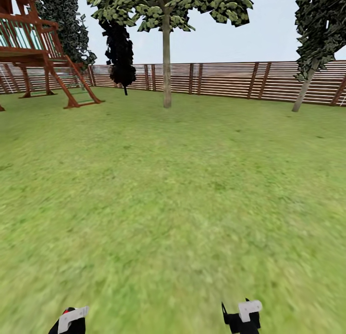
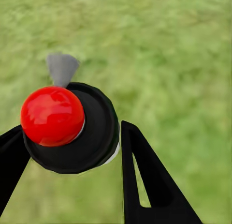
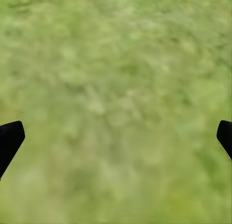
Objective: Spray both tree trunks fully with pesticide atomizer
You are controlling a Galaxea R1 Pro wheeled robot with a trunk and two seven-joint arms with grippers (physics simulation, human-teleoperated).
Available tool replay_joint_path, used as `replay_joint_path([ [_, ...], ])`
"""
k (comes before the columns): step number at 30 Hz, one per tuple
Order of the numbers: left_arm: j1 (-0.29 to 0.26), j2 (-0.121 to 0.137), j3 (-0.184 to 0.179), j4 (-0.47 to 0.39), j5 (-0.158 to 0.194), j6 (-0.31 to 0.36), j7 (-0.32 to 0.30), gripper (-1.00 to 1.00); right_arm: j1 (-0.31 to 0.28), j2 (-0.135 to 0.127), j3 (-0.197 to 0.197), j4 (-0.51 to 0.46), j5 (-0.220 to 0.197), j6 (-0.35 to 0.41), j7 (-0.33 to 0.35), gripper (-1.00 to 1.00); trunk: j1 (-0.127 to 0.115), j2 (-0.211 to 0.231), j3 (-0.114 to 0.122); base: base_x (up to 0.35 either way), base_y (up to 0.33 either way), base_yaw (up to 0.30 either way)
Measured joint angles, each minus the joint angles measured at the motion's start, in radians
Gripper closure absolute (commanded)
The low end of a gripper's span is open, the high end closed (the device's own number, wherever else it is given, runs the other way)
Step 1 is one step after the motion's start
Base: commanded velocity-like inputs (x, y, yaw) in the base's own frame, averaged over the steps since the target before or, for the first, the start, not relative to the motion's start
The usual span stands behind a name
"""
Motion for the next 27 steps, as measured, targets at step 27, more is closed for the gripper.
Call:
replay_joint_path([
  [27,0.0,0.0,0.0,0.0,0.0,0.0,0.0,1.0,0.0,0.0,0.0,0.0,0.0,0.0,0.0,-1.0,0.0,0.0,0.0,0.34,0.0,0.0],
])
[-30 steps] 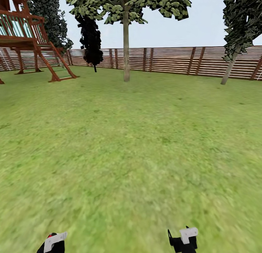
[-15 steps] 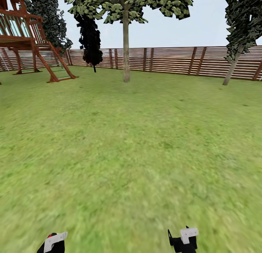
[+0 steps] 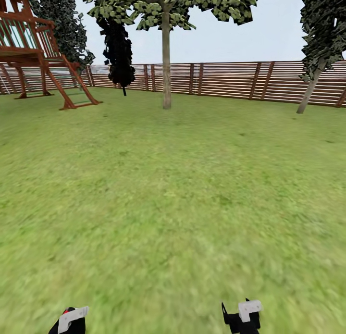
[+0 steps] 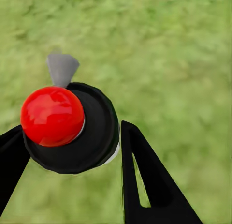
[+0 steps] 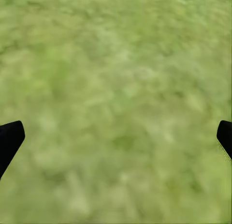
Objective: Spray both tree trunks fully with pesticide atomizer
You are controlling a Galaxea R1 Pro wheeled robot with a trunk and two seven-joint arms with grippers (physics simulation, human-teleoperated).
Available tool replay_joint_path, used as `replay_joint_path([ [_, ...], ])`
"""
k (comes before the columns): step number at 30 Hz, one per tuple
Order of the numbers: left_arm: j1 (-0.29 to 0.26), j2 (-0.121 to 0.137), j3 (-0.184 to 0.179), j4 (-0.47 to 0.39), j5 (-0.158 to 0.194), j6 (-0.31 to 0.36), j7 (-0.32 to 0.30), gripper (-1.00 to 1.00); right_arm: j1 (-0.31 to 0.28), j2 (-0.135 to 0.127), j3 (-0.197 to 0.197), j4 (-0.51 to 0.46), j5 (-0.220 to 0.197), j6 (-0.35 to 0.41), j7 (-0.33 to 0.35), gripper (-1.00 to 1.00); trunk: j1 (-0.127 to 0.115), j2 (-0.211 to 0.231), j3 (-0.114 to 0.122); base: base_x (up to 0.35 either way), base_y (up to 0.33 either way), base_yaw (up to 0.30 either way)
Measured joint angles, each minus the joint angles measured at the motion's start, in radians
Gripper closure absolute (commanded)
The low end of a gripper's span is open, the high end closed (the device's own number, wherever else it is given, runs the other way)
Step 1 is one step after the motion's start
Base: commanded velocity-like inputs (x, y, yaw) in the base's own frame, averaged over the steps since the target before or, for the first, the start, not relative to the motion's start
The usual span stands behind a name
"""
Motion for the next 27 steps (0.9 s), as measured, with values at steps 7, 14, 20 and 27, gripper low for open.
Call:
replay_joint_path([
  [7,0.0,0.0,0.0,0.0,0.0,-0.001,0.0,1.0,0.0,0.0,0.0,0.0,0.0,0.0,0.0,-1.0,0.0,0.0,0.0,0.34,0.0,0.0],
  [14,0.0,0.0,0.0,0.0,0.0,-0.001,0.0,1.0,0.0,-0.001,0.0,0.001,0.0,0.0,0.001,-1.0,0.0,0.0,0.0,0.34,0.0,0.0],
  [20,0.0,0.0,0.0,0.0,0.0,-0.001,0.0,1.0,0.0,-0.002,0.0,0.001,0.0,0.0,0.001,-1.0,0.0,0.0,0.0,0.34,0.0,0.0],
  [27,0.0,0.0,0.0,0.0,0.0,-0.001,0.0,1.0,0.0,-0.002,0.0,0.001,0.0,0.0,0.002,-1.0,0.0,0.0,0.0,0.34,0.0,0.0],
])
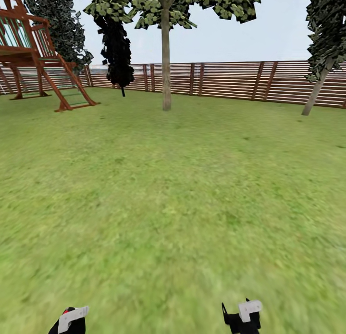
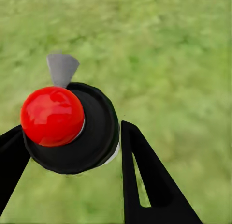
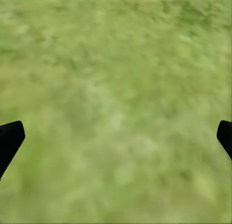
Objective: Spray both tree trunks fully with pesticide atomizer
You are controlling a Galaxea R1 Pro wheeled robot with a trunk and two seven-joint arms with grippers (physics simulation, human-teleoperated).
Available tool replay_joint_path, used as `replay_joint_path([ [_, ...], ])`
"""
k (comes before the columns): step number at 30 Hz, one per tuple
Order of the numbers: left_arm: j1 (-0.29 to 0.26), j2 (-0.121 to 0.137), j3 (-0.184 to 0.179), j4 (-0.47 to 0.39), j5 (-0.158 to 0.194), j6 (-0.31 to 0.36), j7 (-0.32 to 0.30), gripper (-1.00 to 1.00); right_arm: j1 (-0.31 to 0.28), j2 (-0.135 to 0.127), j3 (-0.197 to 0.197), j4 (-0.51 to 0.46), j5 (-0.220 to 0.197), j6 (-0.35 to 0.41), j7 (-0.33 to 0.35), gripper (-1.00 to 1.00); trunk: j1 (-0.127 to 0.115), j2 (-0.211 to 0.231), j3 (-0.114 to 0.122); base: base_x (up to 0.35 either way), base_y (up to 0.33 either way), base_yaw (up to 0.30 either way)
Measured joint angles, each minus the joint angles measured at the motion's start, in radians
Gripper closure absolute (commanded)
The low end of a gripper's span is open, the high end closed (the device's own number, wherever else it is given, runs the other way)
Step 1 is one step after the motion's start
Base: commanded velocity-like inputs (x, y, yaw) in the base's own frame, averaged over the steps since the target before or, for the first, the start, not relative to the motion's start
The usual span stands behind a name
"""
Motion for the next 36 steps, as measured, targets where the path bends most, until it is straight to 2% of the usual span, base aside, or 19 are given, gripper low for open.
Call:
replay_joint_path([
  [36,0.0,0.0,0.0,0.0,0.0,0.0,0.0,1.0,0.0,0.002,0.0,0.0,0.0,0.0,-0.001,-1.0,0.0,0.0,0.0,0.34,0.0,0.0],
])
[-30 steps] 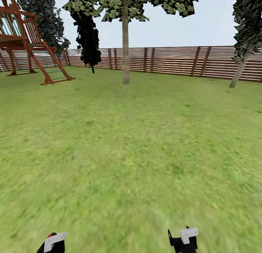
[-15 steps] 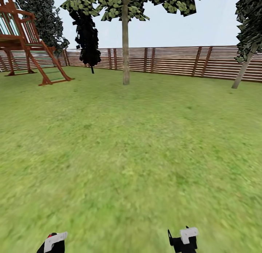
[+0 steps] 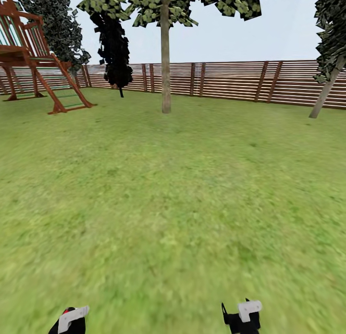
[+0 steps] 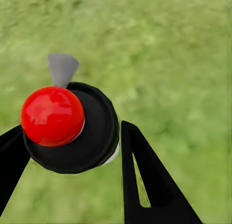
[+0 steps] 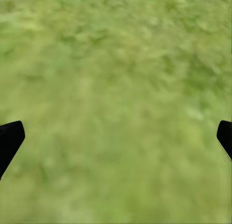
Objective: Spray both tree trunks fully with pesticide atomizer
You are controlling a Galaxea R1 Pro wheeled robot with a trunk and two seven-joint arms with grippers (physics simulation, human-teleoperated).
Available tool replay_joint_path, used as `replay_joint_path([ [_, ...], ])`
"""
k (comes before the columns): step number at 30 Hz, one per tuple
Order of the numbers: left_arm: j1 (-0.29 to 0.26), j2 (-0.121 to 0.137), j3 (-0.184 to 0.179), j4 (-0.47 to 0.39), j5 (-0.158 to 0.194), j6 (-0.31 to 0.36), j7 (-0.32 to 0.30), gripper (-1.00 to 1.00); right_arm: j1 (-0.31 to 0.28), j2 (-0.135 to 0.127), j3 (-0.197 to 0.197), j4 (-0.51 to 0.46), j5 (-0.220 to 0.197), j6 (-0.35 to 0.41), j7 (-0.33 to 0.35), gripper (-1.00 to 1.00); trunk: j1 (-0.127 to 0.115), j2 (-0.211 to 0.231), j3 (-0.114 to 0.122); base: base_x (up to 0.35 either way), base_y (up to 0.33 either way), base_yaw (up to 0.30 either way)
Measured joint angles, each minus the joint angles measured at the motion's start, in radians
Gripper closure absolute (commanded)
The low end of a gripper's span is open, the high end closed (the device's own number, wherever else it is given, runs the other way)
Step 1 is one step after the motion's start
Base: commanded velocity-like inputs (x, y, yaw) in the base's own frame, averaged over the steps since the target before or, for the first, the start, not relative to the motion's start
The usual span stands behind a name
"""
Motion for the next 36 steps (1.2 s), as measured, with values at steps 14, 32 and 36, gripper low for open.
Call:
replay_joint_path([
  [14,-0.001,0.0,0.0,0.0,0.0,-0.001,0.0,1.0,0.0,0.0,0.0,0.0,0.0,0.0,0.0,-1.0,0.0,0.0,0.0,0.34,0.0,0.0],
  [32,0.0,0.0,0.0,0.0,0.0,0.0,0.0,1.0,0.0,0.0,0.0,0.0,0.0,0.0,0.0,-1.0,0.0,0.0,0.0,0.34,0.0,0.0],
  [36,0.0,0.0,0.0,0.0,0.0,0.0,0.0,1.0,0.0,0.0,0.0,0.0,0.0,0.0,0.0,-1.0,0.0,0.0,0.0,0.34,0.0,0.0],
])
